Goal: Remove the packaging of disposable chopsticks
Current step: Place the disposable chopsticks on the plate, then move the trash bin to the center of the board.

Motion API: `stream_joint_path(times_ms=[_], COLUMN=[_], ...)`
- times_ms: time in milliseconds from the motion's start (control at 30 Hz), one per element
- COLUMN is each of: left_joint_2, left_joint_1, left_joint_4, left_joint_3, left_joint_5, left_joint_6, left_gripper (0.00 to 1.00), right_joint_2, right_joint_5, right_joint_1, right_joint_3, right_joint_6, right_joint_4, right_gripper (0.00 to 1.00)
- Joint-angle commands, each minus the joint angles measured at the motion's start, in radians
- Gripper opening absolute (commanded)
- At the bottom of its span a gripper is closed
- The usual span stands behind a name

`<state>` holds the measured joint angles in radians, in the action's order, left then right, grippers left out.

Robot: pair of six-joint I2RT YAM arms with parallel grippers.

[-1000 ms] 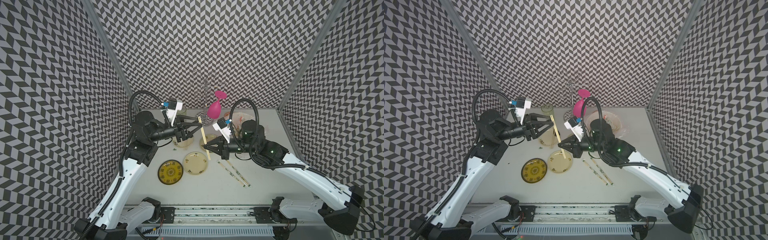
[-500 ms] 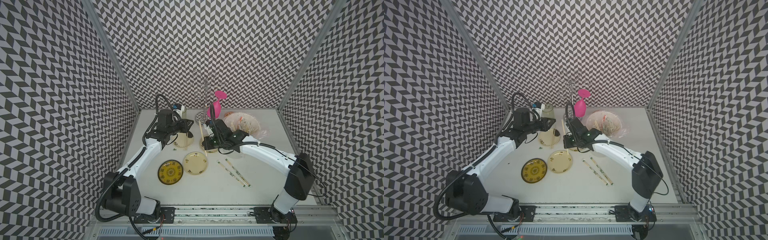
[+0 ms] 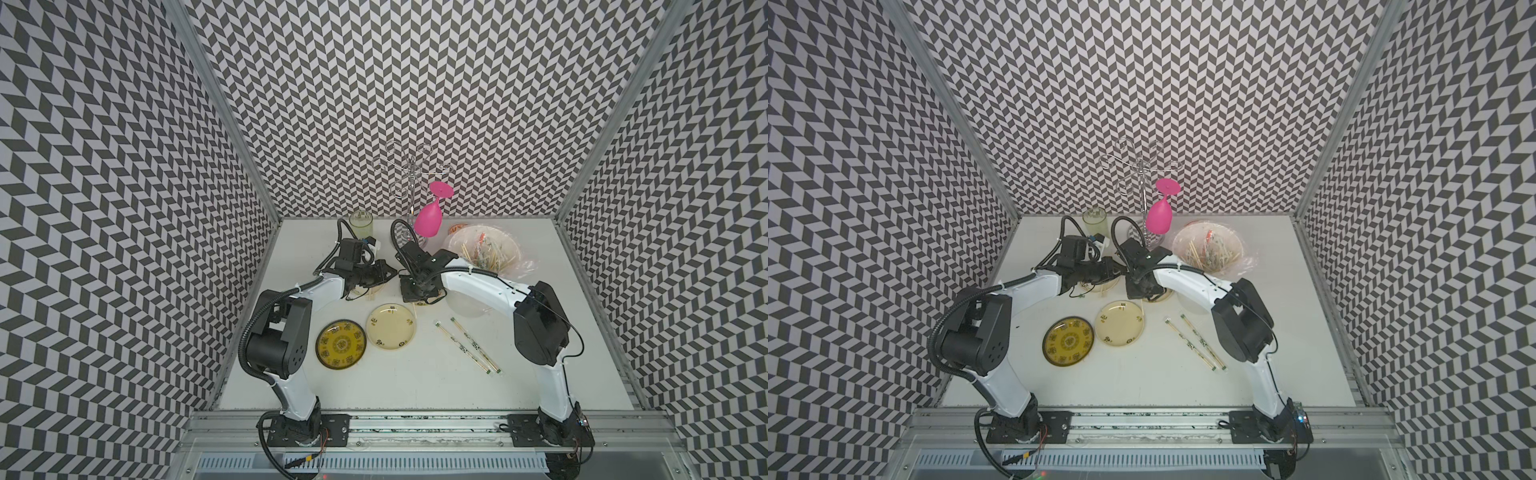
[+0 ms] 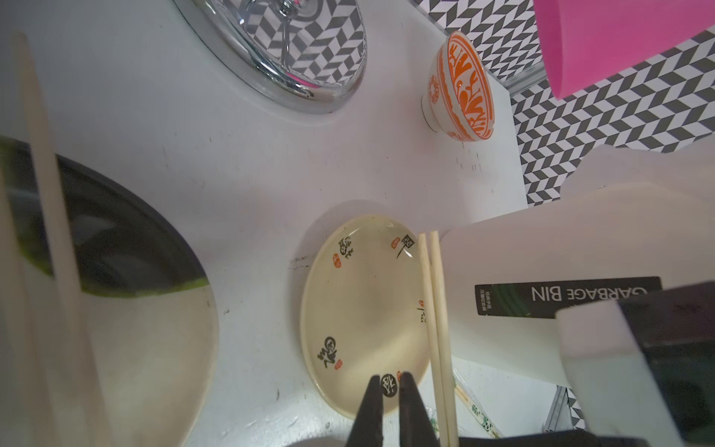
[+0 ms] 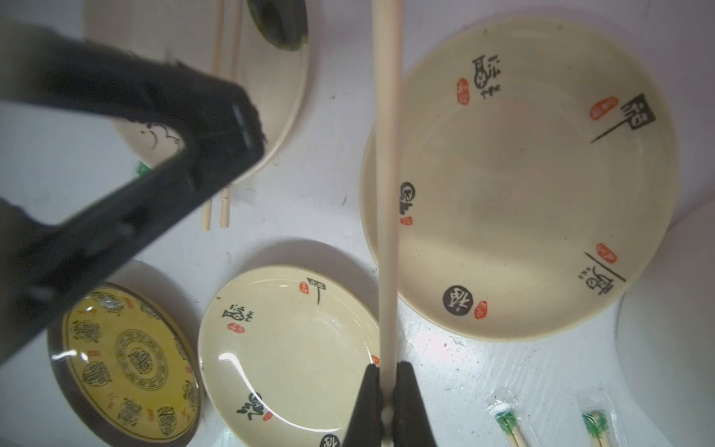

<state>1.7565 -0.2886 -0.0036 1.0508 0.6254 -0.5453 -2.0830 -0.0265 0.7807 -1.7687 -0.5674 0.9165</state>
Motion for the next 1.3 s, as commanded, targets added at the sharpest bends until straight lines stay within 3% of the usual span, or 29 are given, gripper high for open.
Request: stream_joint_path(times_ms=[0,133,500,700,1267], left_joint_2=[-0.004,0.036,0.106,0.129,0.183], left_joint_1=[-0.028,-0.047,-0.050,-0.070,-0.116], left_joint_4=[0.058,0.058,0.065,0.044,-0.017], left_joint_3=[-0.013,-0.009,0.014,0.041,0.112], left_joint_5=[-0.017,-0.027,0.017,0.000,-0.066], left_joint_6=[-0.028,-0.034,-0.040,-0.025,0.011], left_gripper=[0.13,0.13,0.13,0.14,0.15], right_joint_2=[-0.041,-0.075,-0.083,-0.096,-0.105], right_joint_5=[-0.078,-0.107,0.114,0.173,0.176], right_joint_1=[-0.012,-0.029,-0.120,-0.141,-0.136], right_joint_3=[-0.042,-0.071,-0.030,-0.031,-0.030], right_joint_6=[-0.023,-0.018,-0.002,0.009,0.015], right_joint_4=[0.061,0.083,-0.006,-0.019,0.006], right_gripper=[0.00,0.00,0.00,0.00,0.03])
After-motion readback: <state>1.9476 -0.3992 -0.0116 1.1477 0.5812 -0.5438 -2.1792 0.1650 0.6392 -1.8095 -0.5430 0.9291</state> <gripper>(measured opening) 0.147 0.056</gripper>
